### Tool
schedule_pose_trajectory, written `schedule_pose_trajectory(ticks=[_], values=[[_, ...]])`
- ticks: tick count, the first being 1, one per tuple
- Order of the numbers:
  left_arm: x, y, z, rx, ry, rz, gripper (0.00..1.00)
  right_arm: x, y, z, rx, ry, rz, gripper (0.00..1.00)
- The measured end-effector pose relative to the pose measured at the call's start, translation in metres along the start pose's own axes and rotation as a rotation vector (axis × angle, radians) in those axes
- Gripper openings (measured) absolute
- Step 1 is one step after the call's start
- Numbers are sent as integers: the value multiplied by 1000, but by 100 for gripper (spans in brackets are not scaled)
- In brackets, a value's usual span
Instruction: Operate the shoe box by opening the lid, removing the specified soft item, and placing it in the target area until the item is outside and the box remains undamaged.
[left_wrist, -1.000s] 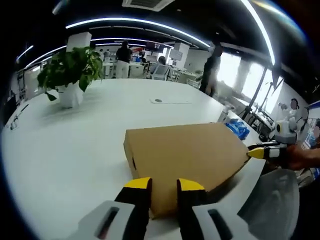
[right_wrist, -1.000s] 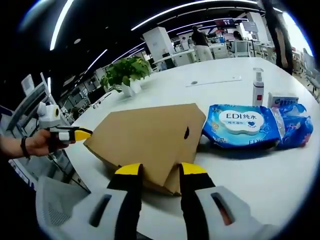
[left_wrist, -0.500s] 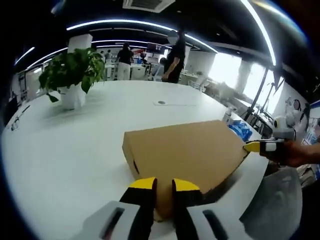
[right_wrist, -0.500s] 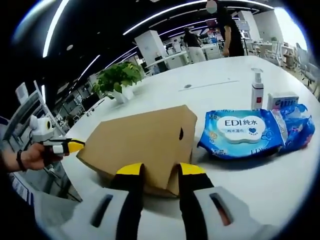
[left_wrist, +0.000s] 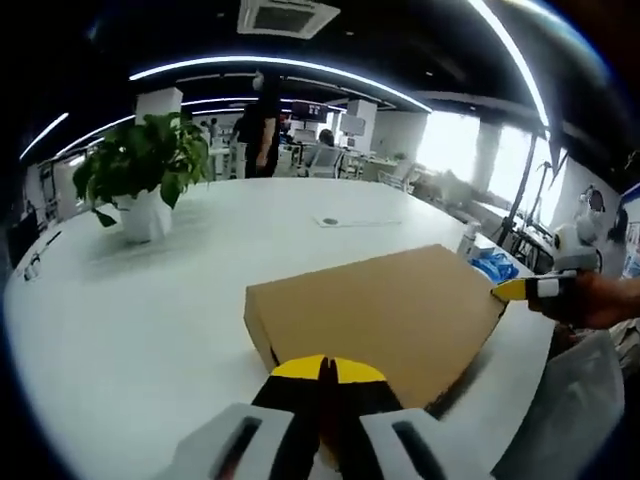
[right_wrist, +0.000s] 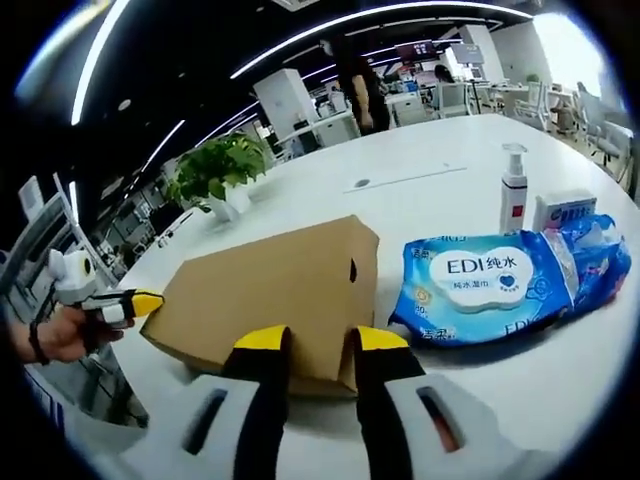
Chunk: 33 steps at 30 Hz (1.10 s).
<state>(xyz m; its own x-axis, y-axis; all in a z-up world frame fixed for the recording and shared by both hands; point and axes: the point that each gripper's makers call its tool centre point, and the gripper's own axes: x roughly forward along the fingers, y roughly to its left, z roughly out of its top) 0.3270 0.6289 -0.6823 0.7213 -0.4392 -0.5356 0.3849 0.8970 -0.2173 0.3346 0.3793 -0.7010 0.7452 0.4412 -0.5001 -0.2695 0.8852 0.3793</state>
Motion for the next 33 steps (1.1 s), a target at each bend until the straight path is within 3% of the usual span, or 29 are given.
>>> schedule_pose_trajectory(ticks=[3, 9, 15, 21, 33], values=[[-8, 0, 3, -8, -22, 13, 18, -1, 0, 0, -5, 4, 4, 23], [-27, 16, -4, -10, -24, 83, 21, -1, 1, 0, -14, 5, 3, 22], [-27, 17, -23, -34, 35, 57, 21, -1, 1, 0, -20, 8, 7, 22], [-18, 11, -17, -57, 25, 21, 16, -1, 1, 0, -23, 9, 5, 22], [11, 17, 3, -57, 35, 4, 15, 11, -13, 15, -17, 13, -22, 22]])
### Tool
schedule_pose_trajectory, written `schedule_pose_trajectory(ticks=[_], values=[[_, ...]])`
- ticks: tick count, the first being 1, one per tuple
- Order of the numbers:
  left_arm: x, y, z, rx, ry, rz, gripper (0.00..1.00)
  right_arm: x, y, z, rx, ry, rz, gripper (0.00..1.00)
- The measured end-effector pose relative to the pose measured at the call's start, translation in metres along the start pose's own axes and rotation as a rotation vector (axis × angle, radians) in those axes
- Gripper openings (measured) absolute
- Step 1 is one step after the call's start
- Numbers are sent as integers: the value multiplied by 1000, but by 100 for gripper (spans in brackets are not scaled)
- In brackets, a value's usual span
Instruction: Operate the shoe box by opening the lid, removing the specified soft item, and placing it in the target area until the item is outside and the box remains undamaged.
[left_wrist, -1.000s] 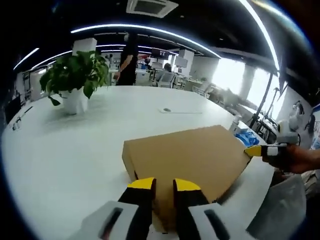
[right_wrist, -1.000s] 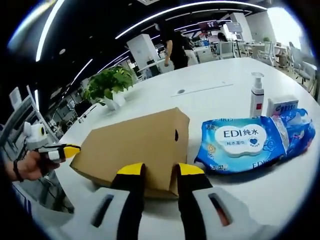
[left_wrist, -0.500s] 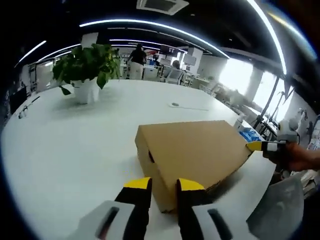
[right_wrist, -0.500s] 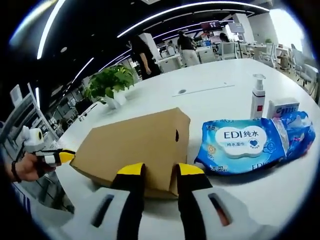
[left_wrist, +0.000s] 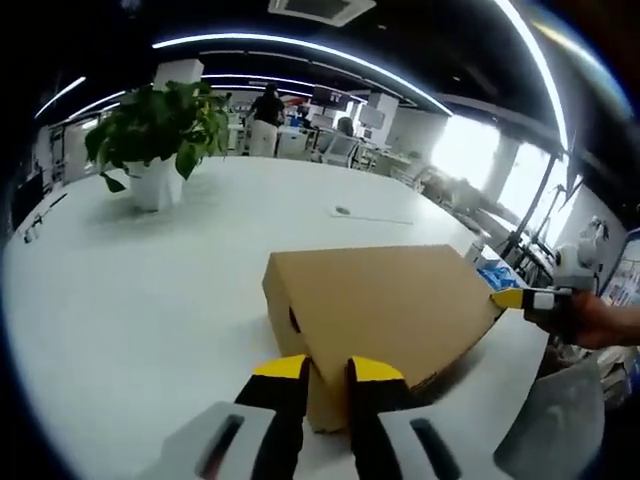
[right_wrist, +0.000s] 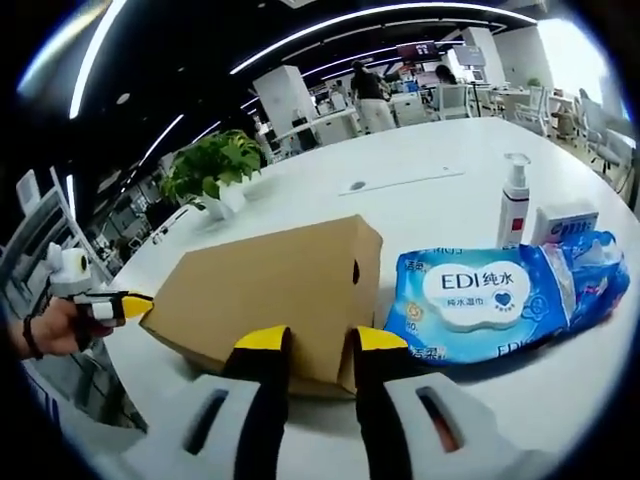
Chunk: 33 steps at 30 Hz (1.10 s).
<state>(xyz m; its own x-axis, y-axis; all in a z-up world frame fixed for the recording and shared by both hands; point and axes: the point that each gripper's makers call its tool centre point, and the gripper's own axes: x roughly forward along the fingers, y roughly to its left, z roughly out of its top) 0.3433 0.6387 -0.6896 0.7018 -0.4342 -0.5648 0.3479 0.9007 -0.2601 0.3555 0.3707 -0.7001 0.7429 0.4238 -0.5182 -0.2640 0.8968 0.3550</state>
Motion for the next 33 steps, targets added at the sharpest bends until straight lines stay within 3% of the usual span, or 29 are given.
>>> schedule_pose_trajectory(ticks=[7, 14, 16, 20, 25, 29, 31, 33], values=[[20, 2, 14, 0, -3, 1, 15, 9, -12, 11, -1, 8, -11, 22], [14, -2, 11, -7, -11, 4, 17, 4, -12, 10, 2, 10, 5, 22], [9, -6, 6, -5, -9, 6, 18, -1, -9, 4, -5, 11, 45, 24], [-8, -9, -1, -22, -27, 14, 20, -20, -17, -9, -19, 2, 51, 32], [-30, -18, -8, -5, -43, 28, 23, -53, -44, -25, -15, -15, -8, 33], [-40, -30, -10, -12, -54, 20, 26, -77, -58, -23, 13, -68, -42, 36], [-43, -40, -12, 20, -47, 11, 26, -90, -68, -16, 9, -126, -86, 38], [-45, -48, -14, 53, -36, 10, 27, -99, -70, -17, 22, -128, -82, 36]])
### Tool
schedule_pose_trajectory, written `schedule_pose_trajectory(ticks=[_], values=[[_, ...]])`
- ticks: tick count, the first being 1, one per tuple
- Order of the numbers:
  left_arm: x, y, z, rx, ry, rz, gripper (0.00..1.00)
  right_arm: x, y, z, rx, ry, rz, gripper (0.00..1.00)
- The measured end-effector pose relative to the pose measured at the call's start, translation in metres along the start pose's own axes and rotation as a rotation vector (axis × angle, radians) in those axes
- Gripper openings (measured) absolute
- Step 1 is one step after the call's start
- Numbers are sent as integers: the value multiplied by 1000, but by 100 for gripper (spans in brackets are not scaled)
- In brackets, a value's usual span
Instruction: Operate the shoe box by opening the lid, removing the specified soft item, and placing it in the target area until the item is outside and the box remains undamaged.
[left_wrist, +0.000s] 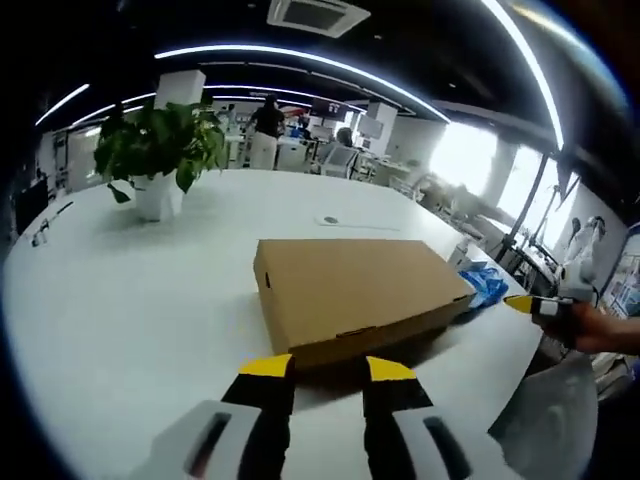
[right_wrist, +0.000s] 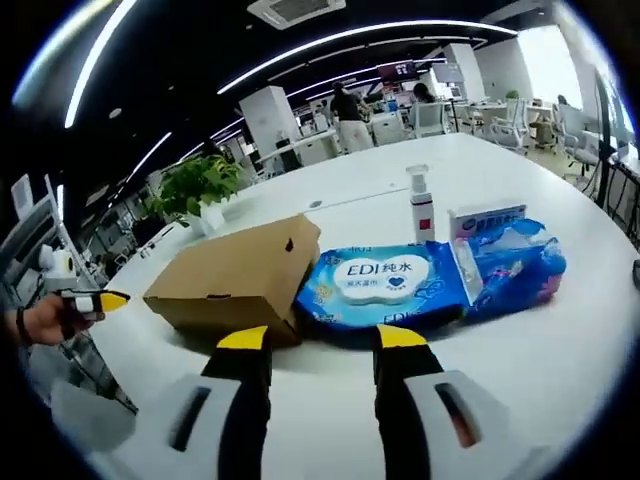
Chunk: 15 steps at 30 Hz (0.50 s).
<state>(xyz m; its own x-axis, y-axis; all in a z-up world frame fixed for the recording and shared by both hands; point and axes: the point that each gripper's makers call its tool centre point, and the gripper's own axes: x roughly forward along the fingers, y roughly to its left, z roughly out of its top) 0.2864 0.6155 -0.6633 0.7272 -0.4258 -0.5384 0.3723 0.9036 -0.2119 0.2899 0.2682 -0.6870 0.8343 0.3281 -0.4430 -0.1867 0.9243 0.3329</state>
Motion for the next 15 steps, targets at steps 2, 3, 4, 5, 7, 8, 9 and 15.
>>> schedule_pose_trajectory(ticks=[2, 3, 4, 5, 7, 8, 9, 15], values=[[0, -7, 0, -2, -2, -7, 27, -8, -4, 1, 5, -12, -17, 37], [0, -10, 0, -5, -3, -12, 28, -10, -5, 0, 0, -12, -20, 36], [1, -14, -1, -2, -1, -16, 28, -14, -6, 0, -12, -13, -25, 37], [2, -17, -1, 4, 2, -18, 29, -16, -6, 1, -22, -15, -27, 37], [4, -22, -1, 11, 5, -22, 29, -22, -6, 1, -58, -15, -34, 37], [4, -26, -1, 14, 6, -28, 29, -24, -6, 1, -80, -14, -39, 38], [5, -28, -1, 17, 7, -30, 30, -26, -7, 1, -90, -15, -43, 38], [8, -37, -9, 61, 34, -43, 31, -36, -8, -2, -142, -16, -57, 39]])
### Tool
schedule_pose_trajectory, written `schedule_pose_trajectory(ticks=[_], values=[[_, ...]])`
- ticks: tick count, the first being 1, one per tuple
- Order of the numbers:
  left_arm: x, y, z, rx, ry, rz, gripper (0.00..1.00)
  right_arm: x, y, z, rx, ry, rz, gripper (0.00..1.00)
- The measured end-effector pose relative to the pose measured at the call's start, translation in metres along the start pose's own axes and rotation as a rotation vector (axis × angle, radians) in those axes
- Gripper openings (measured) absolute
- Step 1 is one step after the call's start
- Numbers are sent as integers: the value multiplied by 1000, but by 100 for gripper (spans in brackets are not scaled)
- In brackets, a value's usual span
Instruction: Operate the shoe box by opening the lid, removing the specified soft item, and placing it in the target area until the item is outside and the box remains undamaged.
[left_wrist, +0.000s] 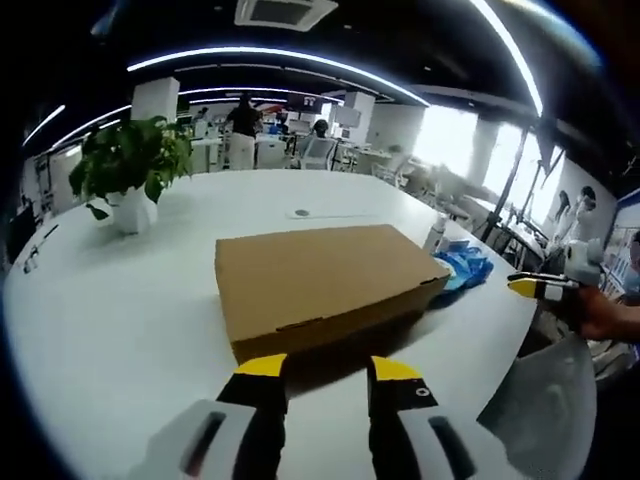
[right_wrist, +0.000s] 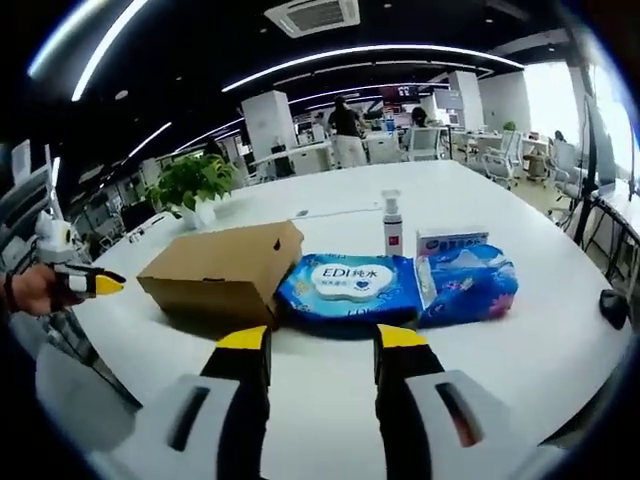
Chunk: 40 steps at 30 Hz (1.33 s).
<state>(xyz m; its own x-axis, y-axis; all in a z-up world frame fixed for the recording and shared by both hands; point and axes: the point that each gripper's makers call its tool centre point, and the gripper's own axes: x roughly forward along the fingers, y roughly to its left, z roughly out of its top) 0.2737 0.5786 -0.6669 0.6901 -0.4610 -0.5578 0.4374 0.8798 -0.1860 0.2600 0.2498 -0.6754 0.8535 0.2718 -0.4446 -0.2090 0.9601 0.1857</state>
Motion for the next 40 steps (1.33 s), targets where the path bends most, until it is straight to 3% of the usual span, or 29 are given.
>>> schedule_pose_trajectory(ticks=[4, 16, 24, 40], values=[[1, -1, -3, -4, 14, -1, 31, -2, -5, 4, 13, -24, -11, 39], [1, -12, -8, -2, 27, -10, 32, -1, -1, -3, -25, -6, 0, 40], [0, -16, -10, 1, 36, -15, 33, -4, -4, -1, 5, -25, -7, 42], [2, -11, -6, -2, 26, -6, 34, -4, -6, 0, 22, -27, -12, 41]])
